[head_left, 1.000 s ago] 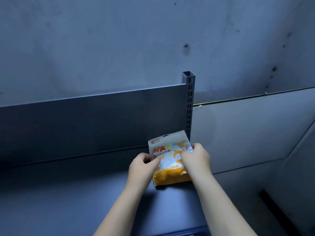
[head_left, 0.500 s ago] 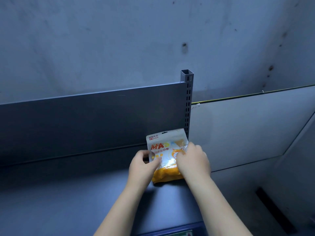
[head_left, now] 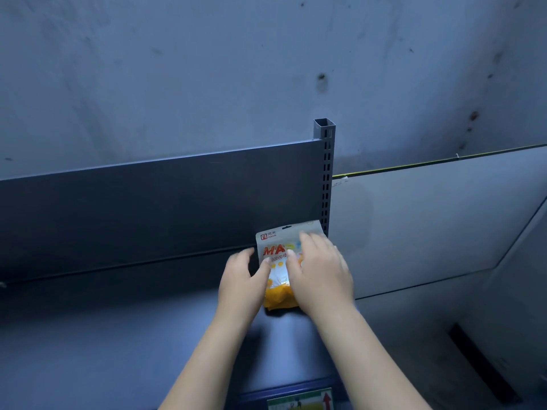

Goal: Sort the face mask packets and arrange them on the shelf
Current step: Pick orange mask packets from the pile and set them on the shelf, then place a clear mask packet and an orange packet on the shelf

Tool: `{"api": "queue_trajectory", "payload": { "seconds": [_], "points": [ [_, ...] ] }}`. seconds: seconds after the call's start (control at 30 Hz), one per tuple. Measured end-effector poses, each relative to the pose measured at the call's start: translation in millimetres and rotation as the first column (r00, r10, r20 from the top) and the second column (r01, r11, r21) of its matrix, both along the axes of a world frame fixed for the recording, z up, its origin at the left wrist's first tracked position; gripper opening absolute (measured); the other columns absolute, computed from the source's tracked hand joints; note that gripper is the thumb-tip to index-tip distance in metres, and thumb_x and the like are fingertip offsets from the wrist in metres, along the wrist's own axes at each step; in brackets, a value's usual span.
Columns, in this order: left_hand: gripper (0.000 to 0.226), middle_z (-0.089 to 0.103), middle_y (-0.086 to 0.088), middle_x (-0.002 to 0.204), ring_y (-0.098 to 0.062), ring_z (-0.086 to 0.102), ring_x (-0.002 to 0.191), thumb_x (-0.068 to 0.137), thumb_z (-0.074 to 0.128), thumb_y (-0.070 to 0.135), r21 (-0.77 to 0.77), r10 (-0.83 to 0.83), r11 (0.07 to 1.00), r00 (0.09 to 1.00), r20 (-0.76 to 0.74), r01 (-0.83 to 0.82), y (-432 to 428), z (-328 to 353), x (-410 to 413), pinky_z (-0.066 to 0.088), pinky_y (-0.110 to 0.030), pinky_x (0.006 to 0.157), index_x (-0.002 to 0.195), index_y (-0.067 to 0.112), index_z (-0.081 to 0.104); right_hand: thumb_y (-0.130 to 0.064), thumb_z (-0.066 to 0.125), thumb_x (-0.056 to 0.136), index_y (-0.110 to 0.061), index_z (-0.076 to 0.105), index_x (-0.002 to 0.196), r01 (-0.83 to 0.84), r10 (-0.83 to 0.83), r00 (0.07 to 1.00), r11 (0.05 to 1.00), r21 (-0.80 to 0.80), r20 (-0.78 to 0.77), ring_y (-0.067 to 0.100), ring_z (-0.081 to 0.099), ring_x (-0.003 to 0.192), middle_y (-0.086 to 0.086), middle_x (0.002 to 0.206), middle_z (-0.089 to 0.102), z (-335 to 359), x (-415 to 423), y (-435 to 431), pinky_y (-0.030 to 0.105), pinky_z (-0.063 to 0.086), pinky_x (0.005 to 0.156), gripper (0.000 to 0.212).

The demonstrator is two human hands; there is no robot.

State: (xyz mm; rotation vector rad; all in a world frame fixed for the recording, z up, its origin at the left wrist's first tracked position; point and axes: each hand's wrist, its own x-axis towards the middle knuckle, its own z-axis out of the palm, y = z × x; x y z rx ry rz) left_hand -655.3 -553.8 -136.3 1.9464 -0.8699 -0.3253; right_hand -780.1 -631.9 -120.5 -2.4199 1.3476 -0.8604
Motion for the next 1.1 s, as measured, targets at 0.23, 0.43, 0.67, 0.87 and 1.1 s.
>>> {"api": "queue_trajectory", "payload": {
  "seconds": [0.23, 0.43, 0.67, 0.87, 1.1],
  "points": [
    [0.068, 0.056, -0.008, 0.154, -0.030, 0.040, 0.150, 0.098, 0.034, 0.054, 0.131, 0.058, 0.979, 0.834, 0.549, -0.155, 22.6, 6.0, 18.4, 0.020, -0.051, 0.125, 0.146, 0.011, 0.057, -0.058, 0.014, 0.093, -0.019, 0.051, 0.148, -0.153, 0.154, 0.987, 0.988, 0.008, -0.045, 0.023, 0.034, 0.151, -0.003, 0.150, 0.056, 7.9, 17.6, 20.4, 0.046, 0.021, 0.124, 0.077],
    [0.080, 0.040, 0.002, 0.166, -0.019, 0.025, 0.158, 0.094, 0.015, 0.063, 0.197, 0.041, 0.963, 0.822, 0.568, -0.184, 54.6, 13.9, 42.9, 0.009, -0.046, 0.128, 0.156, 0.023, 0.046, -0.057, 0.016, 0.099, -0.018, 0.036, 0.158, -0.219, 0.224, 0.969, 0.974, 0.054, -0.101, 0.019, 0.019, 0.157, -0.003, 0.165, 0.037, 14.0, 43.3, 43.5, 0.044, 0.014, 0.127, 0.074],
    [0.089, 0.036, 0.000, 0.168, -0.022, 0.023, 0.158, 0.092, 0.005, 0.066, 0.298, -0.011, 0.929, 0.788, 0.615, -0.220, 104.2, 19.0, 92.1, 0.011, -0.047, 0.128, 0.158, 0.021, 0.042, -0.058, 0.014, 0.100, -0.017, 0.028, 0.162, -0.224, 0.240, 0.963, 0.966, 0.126, -0.125, 0.018, 0.009, 0.159, -0.002, 0.171, 0.023, 12.2, 92.4, 85.5, 0.043, 0.009, 0.129, 0.075],
    [0.090, 0.035, -0.001, 0.169, -0.024, 0.023, 0.158, 0.092, 0.002, 0.066, 0.399, -0.105, 0.888, 0.741, 0.663, -0.230, 153.0, 22.3, 155.9, 0.015, -0.050, 0.127, 0.160, 0.020, 0.038, -0.057, 0.022, 0.106, -0.018, 0.019, 0.164, -0.206, 0.227, 0.969, 0.961, 0.186, -0.097, 0.015, -0.001, 0.160, -0.006, 0.173, 0.012, 12.4, 149.9, 137.5, 0.040, 0.006, 0.129, 0.070],
    [0.094, 0.028, 0.001, 0.171, -0.023, 0.017, 0.160, 0.089, -0.006, 0.067, 0.453, -0.178, 0.868, 0.722, 0.668, -0.204, 194.3, 31.3, 209.6, 0.011, -0.048, 0.127, 0.163, 0.023, 0.031, -0.057, 0.022, 0.106, -0.020, 0.017, 0.165, -0.202, 0.223, 0.973, 0.951, 0.236, -0.064, 0.013, -0.004, 0.160, -0.007, 0.173, 0.009, 16.8, 209.7, 184.7, 0.040, 0.004, 0.129, 0.070]
  ]
}}
